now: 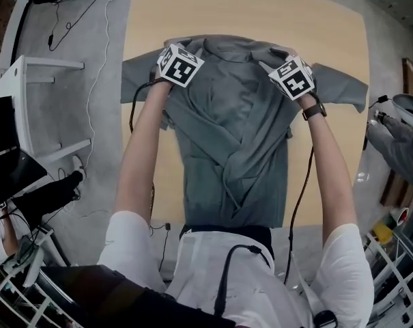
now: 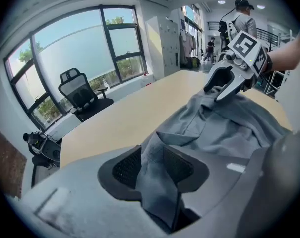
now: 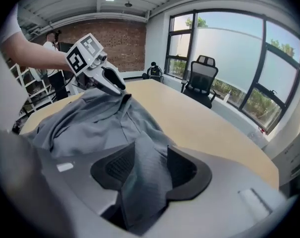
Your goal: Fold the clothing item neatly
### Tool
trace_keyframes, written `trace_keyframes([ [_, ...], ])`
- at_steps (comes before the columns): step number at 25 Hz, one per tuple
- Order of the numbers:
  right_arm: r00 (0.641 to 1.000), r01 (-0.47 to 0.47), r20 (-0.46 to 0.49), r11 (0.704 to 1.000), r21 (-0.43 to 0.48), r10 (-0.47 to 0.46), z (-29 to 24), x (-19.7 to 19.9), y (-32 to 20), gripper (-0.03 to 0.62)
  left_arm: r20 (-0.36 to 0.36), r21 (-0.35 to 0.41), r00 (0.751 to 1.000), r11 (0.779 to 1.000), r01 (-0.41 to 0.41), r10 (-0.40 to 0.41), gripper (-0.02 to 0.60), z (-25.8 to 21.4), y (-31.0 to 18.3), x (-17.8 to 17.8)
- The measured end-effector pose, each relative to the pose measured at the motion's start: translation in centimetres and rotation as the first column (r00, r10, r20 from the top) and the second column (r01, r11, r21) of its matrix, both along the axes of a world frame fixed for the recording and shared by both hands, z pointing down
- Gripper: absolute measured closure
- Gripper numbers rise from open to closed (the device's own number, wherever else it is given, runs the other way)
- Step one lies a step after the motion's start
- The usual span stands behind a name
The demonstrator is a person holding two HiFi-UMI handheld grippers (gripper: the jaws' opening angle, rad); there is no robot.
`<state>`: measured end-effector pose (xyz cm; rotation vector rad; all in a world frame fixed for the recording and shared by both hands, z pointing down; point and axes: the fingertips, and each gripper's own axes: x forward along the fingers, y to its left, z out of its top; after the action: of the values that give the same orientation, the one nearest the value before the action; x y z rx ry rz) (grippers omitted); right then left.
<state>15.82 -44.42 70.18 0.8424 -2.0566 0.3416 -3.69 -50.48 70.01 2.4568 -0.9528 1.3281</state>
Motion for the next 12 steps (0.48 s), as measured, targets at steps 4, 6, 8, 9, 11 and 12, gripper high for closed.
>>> trace_keyframes([
  [4, 0.998, -0.017, -0.063, 0.996, -0.085, 0.011, 3.1, 0.3, -0.1, 0.411, 0.035, -0.036, 0.998, 0.998, -0.043, 0.045, 0.439, 2.8, -1.2, 1.2],
  [6, 0.995, -0.035, -0.093, 0.996, -0.084, 0.027, 4.1, 0.7, -0.8, 0.505, 0.041, -0.041, 0.997, 0.997, -0.067, 0.068, 0.535, 3.5, -1.6, 1.5],
  [8, 0.996, -0.048, -0.075, 0.997, -0.060, 0.043, 3.9, 1.1, -1.8, 0.554, 0.006, -0.030, 0.997, 0.997, -0.071, 0.071, 0.560, 3.4, -2.3, 2.0],
  [9, 0.997, -0.062, -0.040, 0.997, -0.042, 0.060, 3.4, 1.3, -2.4, 0.557, -0.027, -0.017, 0.998, 0.998, -0.059, 0.059, 0.561, 2.8, -2.9, 2.2],
  [11, 0.992, -0.117, 0.056, 0.993, 0.005, 0.116, 1.6, 2.1, -4.3, 0.562, -0.108, 0.016, 0.994, 1.000, -0.004, 0.006, 0.561, 0.9, -4.8, 2.4],
  [12, 0.983, -0.153, 0.105, 0.988, 0.029, 0.149, 0.7, 2.6, -5.5, 0.568, -0.146, 0.027, 0.989, 0.999, 0.032, -0.028, 0.563, -0.1, -5.9, 2.3],
])
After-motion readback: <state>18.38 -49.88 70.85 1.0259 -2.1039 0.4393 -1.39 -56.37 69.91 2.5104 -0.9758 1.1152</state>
